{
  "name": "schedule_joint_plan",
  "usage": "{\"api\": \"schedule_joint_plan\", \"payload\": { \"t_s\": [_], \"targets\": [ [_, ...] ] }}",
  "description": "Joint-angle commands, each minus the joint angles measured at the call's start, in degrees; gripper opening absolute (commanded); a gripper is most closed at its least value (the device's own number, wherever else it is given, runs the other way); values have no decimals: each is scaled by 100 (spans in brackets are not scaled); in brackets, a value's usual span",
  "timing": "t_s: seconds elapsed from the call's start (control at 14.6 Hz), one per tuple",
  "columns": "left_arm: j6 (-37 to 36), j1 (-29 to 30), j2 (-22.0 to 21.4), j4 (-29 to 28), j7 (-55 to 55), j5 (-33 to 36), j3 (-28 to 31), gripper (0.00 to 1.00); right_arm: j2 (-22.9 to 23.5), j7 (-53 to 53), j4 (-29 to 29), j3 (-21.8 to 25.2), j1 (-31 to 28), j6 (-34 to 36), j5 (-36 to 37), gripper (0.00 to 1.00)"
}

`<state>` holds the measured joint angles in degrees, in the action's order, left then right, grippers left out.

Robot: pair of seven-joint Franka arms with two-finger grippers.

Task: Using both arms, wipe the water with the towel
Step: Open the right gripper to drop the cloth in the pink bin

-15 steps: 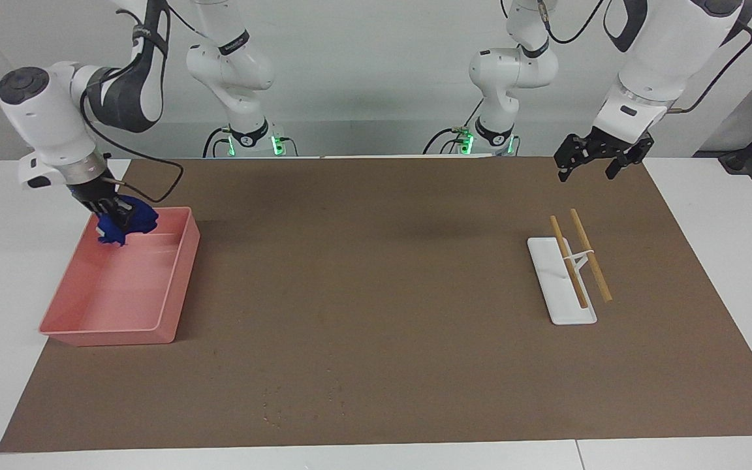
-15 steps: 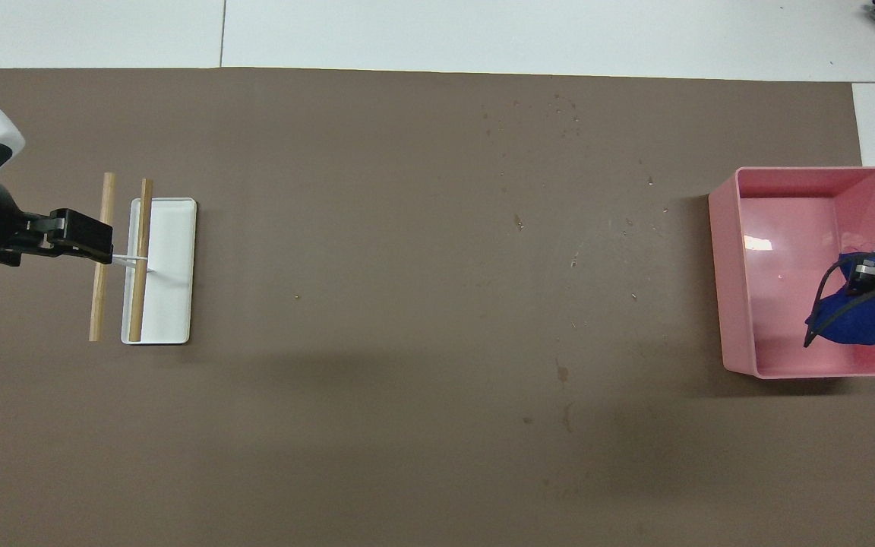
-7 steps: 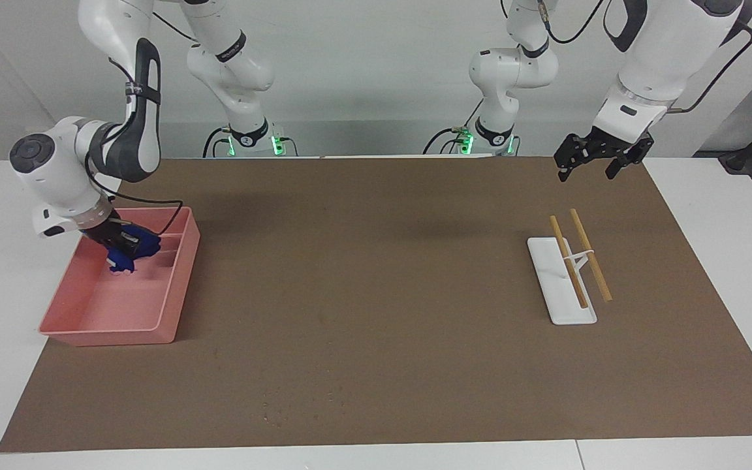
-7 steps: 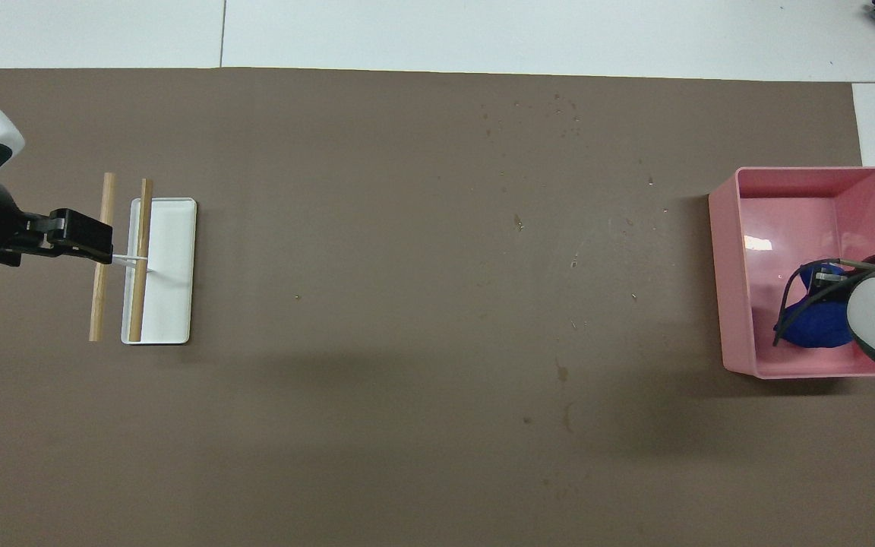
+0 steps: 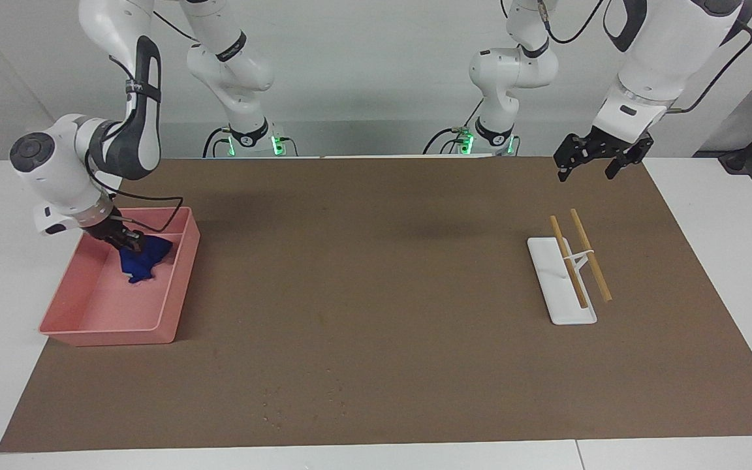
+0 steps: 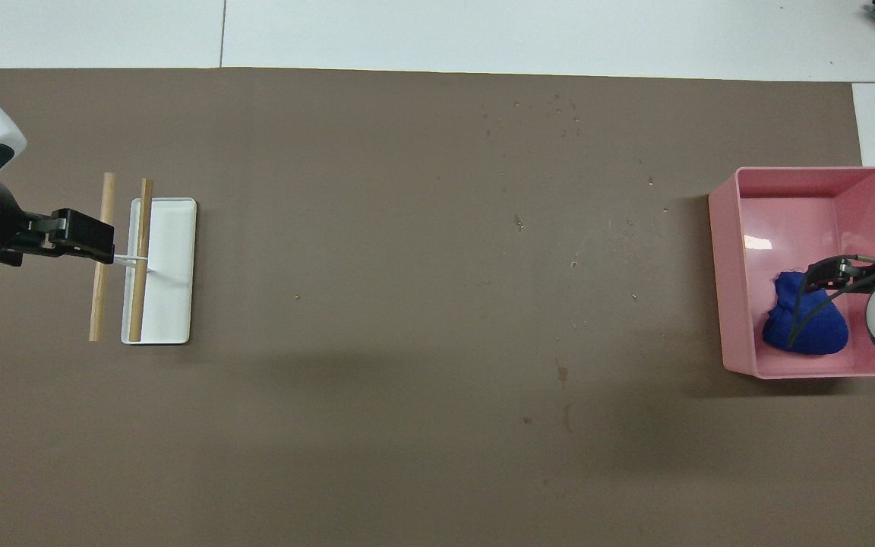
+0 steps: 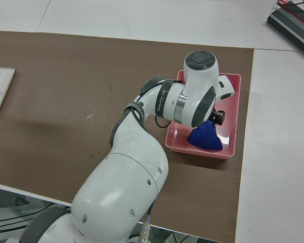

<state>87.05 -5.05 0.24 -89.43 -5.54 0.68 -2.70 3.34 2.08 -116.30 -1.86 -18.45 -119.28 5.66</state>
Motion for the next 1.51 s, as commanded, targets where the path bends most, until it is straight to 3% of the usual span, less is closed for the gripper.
{"api": "schedule_joint_plan", "payload": {
  "t_s": [0.0, 0.27, 0.62, 0.82, 1.3, 1.37, 1.44],
  "targets": [
    [93, -84, -156, -189, 9, -15, 68, 100, -378, 117, 404, -375, -27, 561, 14, 100],
    [66, 4, -164, -189, -26, -6, 77, 100, -343, 397, 1653, -1051, -36, 1898, 6, 100],
    [66, -5, -156, -189, -26, -6, 77, 100, -212, 1030, 2549, -1887, -18, 2637, -21, 100],
    [75, 4, -156, -189, -35, -6, 77, 100, 34, 1189, 3139, -1897, 192, 2831, -38, 100],
    [75, 4, -156, -189, -35, -6, 77, 100, -9, 1180, 3210, -1801, 183, 3042, -248, 100],
    [75, 4, -156, -189, -26, -15, 77, 100, -27, 1172, 3210, -1574, 384, 3086, -267, 100],
    [66, 4, -156, -189, -26, -6, 77, 100, -96, 1137, 3210, -997, 804, 3148, -276, 100]
  ]
}}
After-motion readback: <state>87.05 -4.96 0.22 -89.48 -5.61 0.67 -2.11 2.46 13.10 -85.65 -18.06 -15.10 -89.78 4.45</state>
